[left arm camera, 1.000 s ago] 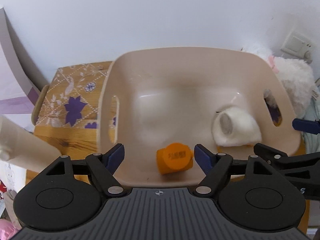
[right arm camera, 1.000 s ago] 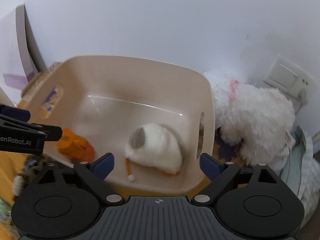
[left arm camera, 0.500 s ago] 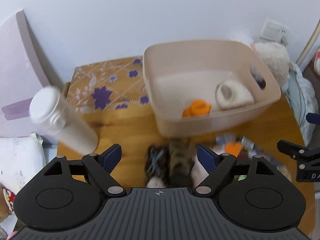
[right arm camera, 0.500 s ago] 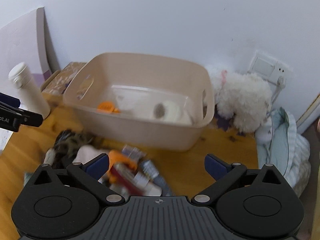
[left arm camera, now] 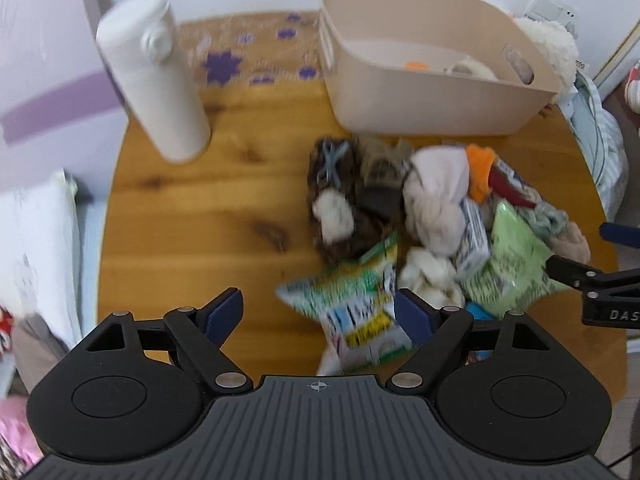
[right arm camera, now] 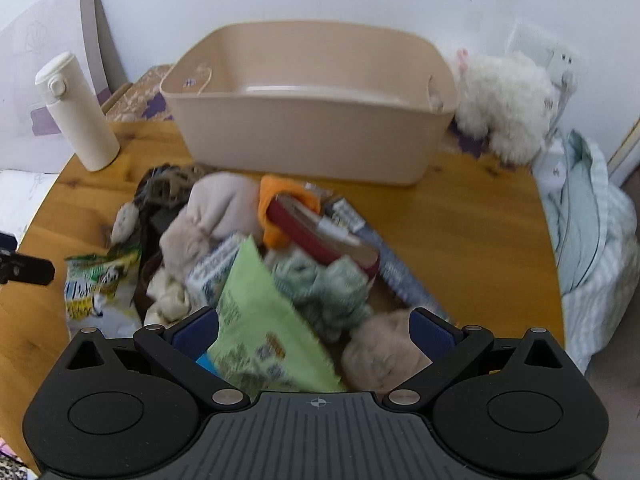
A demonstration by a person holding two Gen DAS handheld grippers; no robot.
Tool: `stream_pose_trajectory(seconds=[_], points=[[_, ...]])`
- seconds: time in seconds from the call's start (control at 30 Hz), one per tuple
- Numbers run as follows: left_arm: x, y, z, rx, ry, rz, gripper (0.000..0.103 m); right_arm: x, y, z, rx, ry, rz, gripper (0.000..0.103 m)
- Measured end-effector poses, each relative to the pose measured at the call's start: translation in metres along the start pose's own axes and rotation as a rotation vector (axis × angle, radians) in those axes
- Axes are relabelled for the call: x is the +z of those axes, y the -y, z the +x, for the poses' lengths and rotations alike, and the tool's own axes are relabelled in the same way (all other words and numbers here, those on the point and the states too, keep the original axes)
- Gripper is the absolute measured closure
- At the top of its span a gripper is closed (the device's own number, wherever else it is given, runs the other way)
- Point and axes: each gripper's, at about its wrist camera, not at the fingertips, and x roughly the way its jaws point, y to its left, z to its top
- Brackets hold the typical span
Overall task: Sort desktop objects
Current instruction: 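Grasp the white Dowels snack bag with the left tool while the right tool grasps the green snack bag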
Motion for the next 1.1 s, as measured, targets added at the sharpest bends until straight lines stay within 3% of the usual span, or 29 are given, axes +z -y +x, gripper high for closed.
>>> stream_pose_trajectory(seconds=[0.3, 0.7, 1.0, 1.1], points=[[-0.019, -0.003, 0.021, -0.036, -0.066, -0.089, 0.019, -0.02, 0.0, 0.022, 0.05, -0.087, 0.116, 0.0], [-0.014, 0.009, 0.07, -0.039, -0.138, -0.251, 0.019, -0.034, 0.022, 0.063, 0.148, -0.187, 0.486, 0.0], [-0.009, 0.005, 0.099, -0.009, -0.172, -0.343, 0.019, -0.035, 0.021, 0.077, 0.107, -0.186, 0.551, 0.001], [-0.008, 0.009, 0.101, 0.011, -0.163, -0.314, 0.021, -0.034, 0.018, 0.075, 0.096, -0.159, 0.515, 0.019]])
